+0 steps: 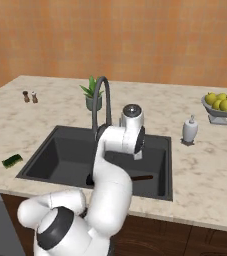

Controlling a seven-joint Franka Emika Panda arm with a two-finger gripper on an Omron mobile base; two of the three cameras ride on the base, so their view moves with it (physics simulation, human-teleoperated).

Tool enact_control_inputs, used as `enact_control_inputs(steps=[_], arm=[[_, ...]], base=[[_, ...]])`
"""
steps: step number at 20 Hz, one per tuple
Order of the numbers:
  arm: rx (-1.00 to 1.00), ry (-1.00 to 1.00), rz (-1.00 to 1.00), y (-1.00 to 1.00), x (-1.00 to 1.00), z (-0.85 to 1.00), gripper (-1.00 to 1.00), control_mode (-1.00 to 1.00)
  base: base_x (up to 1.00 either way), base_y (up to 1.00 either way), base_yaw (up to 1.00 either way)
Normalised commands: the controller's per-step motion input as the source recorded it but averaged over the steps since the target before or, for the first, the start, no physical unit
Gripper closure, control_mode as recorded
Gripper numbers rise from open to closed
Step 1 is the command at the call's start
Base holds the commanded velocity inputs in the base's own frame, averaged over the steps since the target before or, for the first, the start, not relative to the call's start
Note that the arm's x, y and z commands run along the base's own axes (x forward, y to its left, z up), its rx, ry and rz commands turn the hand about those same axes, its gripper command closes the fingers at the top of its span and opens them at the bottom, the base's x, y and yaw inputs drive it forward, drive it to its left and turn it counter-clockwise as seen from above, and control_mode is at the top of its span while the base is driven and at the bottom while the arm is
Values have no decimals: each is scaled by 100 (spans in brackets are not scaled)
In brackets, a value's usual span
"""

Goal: Pick the pan and sponge and place them into the sink. Then turn on the water.

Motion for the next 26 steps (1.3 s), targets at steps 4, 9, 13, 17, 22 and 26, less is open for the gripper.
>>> enact_control_inputs(steps=[4,9,13,17,22,26], arm=[[-5,-18,-3,9,-65,85,-100,-100],[-9,-16,-5,32,-64,84,-100,-100],[-21,-8,0,84,-53,85,-100,-100],[-27,-4,1,100,-46,85,-100,-100],[-25,-2,3,98,-54,85,-100,-100],[-20,-1,6,100,-47,77,-100,-100]], base=[[0,0,0],[0,0,0],[0,0,0],[0,0,0],[0,0,0],[0,0,0]])
